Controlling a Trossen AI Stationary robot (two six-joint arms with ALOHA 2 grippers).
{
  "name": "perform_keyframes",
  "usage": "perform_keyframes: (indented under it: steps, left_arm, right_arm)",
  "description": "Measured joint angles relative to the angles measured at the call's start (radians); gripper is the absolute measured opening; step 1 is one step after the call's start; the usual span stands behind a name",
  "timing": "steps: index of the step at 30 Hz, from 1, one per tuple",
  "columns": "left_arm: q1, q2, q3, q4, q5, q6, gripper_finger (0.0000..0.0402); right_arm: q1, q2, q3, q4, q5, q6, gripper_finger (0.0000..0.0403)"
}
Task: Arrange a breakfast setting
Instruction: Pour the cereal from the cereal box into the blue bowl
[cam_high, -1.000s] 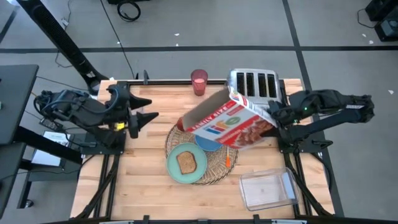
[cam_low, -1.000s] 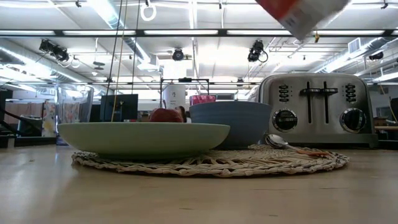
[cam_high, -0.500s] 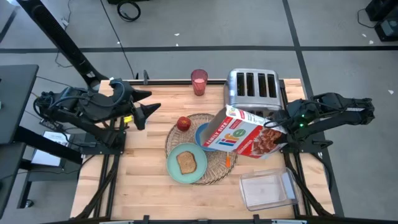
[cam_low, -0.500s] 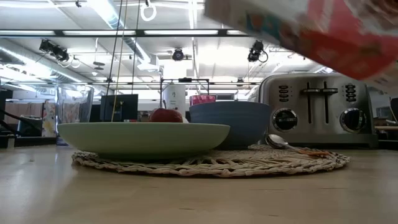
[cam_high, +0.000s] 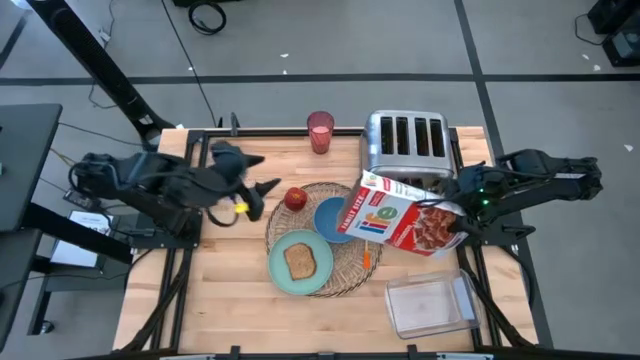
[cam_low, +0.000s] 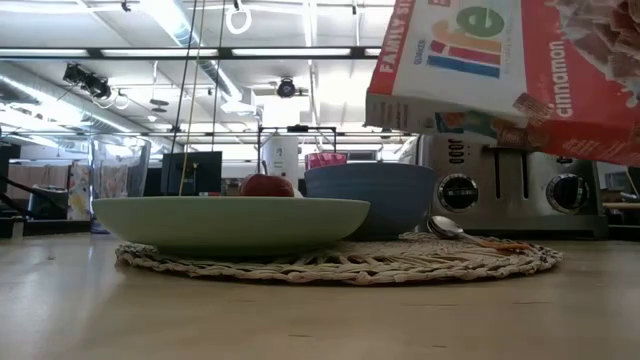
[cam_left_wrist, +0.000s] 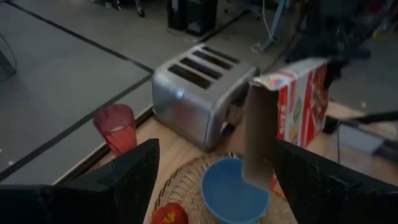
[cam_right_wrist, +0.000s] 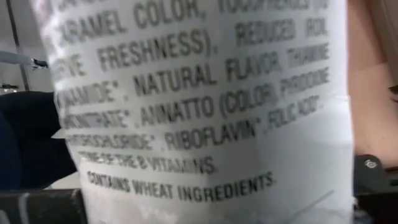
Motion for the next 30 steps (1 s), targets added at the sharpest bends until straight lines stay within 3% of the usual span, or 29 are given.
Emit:
perform_keyframes:
  steps: [15, 23, 30]
  left_arm:
    - [0.003, 0.072, -0.001, -0.103, 0.023, -0.036, 0.0309]
    - [0.003, 0.074, -0.001, -0.12, 0.023, -0.044, 0.0309]
    - [0.003, 0.074, -0.001, -0.147, 0.023, -0.034, 0.0309]
  right_arm:
    - [0.0, 0.081, 0.001, -0.015, -0.073, 0.151, 0.024]
    - [-0.003, 0.133, 0.083, -0.025, -0.074, 0.201, 0.024]
    - [-0.003, 0.195, 0.137, -0.041, -0.167, 0.277, 0.024]
